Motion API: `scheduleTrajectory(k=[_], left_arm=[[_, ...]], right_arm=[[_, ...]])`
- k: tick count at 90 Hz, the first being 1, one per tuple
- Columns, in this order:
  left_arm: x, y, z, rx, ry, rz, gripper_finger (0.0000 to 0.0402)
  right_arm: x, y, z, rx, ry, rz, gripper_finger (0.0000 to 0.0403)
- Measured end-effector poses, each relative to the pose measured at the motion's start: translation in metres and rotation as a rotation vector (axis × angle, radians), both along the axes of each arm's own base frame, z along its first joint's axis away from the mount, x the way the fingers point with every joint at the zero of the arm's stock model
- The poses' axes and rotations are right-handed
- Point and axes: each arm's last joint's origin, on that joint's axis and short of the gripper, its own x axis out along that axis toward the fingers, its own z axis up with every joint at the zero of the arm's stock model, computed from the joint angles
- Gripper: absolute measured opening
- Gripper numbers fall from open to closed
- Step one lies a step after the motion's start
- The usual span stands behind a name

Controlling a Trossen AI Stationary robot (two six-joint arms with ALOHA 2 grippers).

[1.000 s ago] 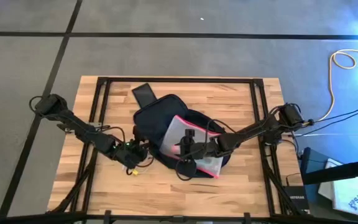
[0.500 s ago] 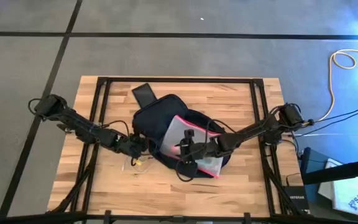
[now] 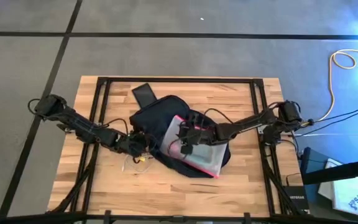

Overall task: Unpack backpack
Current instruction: Put the transparent zip bag into the blue backpack

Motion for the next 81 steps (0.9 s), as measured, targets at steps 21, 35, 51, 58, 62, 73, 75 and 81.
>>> scheduleTrajectory(k=[21,35,51,58,62,73,75,81], left_arm=[[0.002,-0.018,0.012,0.005,-0.034,-0.054,0.0001],[0.000,-0.034,0.032,0.140,-0.081,-0.045,0.0000],[0.001,-0.047,0.058,0.191,-0.103,-0.087,0.0000],[0.001,-0.051,0.068,0.192,-0.120,-0.102,0.0000],[0.001,-0.053,0.072,0.196,-0.122,-0.108,0.0000],[0.000,-0.054,0.074,0.206,-0.115,-0.117,0.0000],[0.000,-0.054,0.074,0.210,-0.109,-0.117,0.0000],[-0.001,-0.053,0.072,0.210,-0.101,-0.113,0.0000]], right_arm=[[0.002,-0.008,0.001,0.054,-0.017,0.001,0.0181],[0.002,-0.012,0.000,0.117,-0.023,-0.013,0.0181],[0.007,-0.036,-0.009,0.204,-0.031,-0.092,0.0181],[0.012,-0.046,-0.019,0.240,-0.026,-0.086,0.0181],[0.015,-0.050,-0.028,0.275,-0.003,-0.065,0.0181],[0.018,-0.065,-0.052,0.328,0.062,-0.042,0.0181],[0.019,-0.067,-0.056,0.332,0.067,-0.053,0.0181],[0.019,-0.076,-0.064,0.347,0.079,-0.089,0.0181]])
